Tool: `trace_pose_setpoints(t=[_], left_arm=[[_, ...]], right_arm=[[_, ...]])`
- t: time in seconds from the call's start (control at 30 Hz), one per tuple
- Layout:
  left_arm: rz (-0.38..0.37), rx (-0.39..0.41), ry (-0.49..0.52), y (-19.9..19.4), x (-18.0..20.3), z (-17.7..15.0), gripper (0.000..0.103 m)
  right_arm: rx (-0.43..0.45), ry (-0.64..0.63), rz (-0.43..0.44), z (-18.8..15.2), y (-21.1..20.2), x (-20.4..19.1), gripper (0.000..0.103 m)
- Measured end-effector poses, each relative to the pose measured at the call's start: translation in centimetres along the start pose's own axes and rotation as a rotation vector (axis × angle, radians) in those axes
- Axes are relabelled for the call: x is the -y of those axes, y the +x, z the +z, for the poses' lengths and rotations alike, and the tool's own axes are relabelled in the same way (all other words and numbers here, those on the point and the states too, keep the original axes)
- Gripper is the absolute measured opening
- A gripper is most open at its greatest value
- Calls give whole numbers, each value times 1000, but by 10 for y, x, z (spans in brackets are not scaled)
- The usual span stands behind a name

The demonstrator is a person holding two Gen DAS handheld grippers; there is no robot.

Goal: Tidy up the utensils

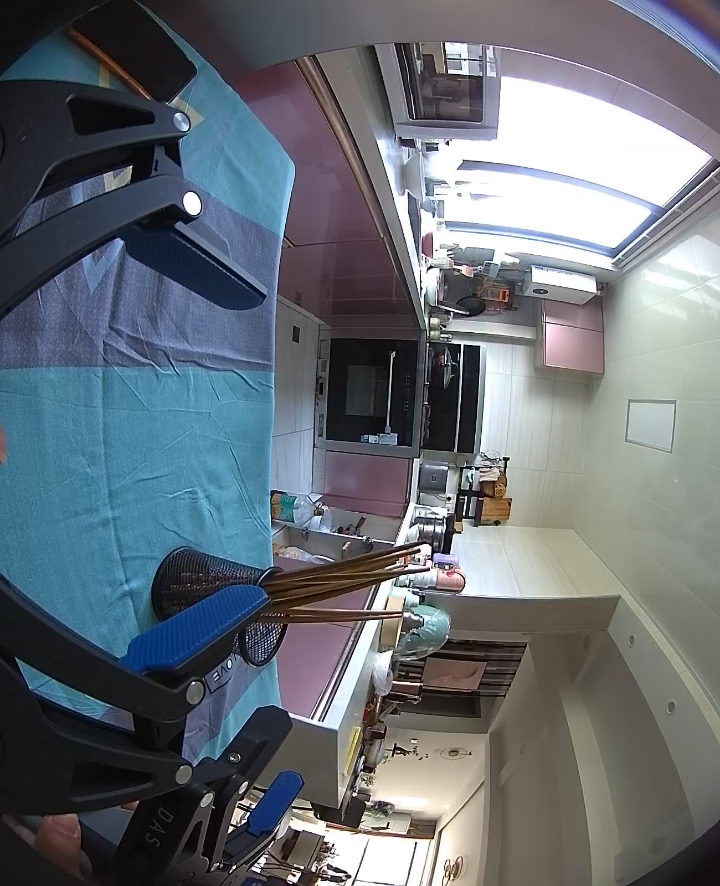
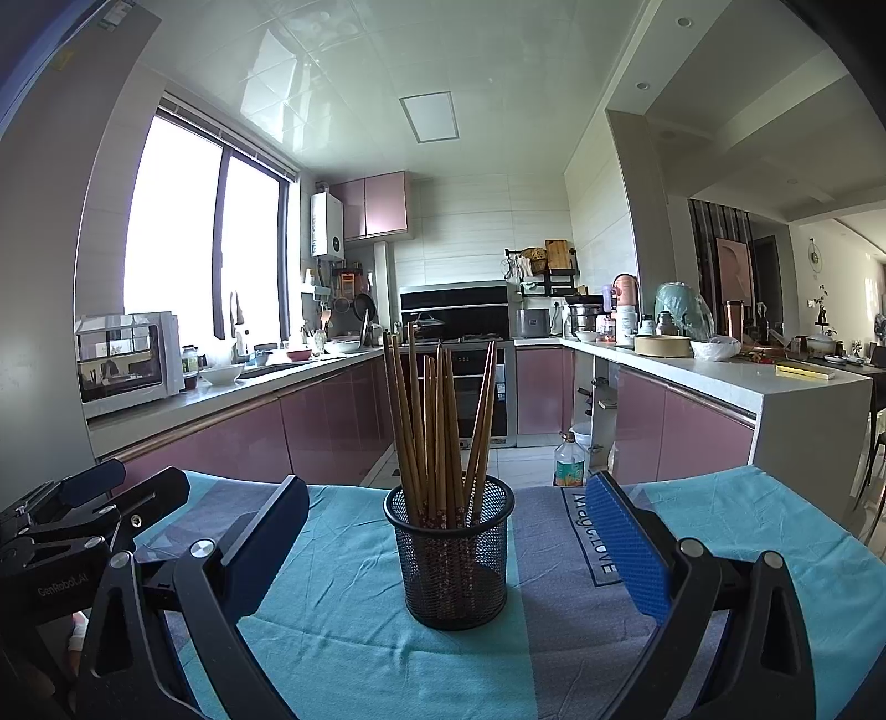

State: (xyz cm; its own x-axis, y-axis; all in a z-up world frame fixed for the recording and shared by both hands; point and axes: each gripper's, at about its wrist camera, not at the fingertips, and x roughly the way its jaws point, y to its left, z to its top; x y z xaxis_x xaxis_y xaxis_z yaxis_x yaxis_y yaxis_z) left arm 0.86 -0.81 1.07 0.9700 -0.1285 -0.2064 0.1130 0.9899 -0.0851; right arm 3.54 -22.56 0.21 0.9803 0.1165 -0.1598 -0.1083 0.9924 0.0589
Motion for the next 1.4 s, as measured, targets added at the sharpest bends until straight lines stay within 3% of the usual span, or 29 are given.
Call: trace_pose_setpoints(t=[1.4], left_arm=[[-7, -2, 2, -1, 1, -1, 98]], right_arm=[[3, 9, -7, -1, 0, -4, 97]])
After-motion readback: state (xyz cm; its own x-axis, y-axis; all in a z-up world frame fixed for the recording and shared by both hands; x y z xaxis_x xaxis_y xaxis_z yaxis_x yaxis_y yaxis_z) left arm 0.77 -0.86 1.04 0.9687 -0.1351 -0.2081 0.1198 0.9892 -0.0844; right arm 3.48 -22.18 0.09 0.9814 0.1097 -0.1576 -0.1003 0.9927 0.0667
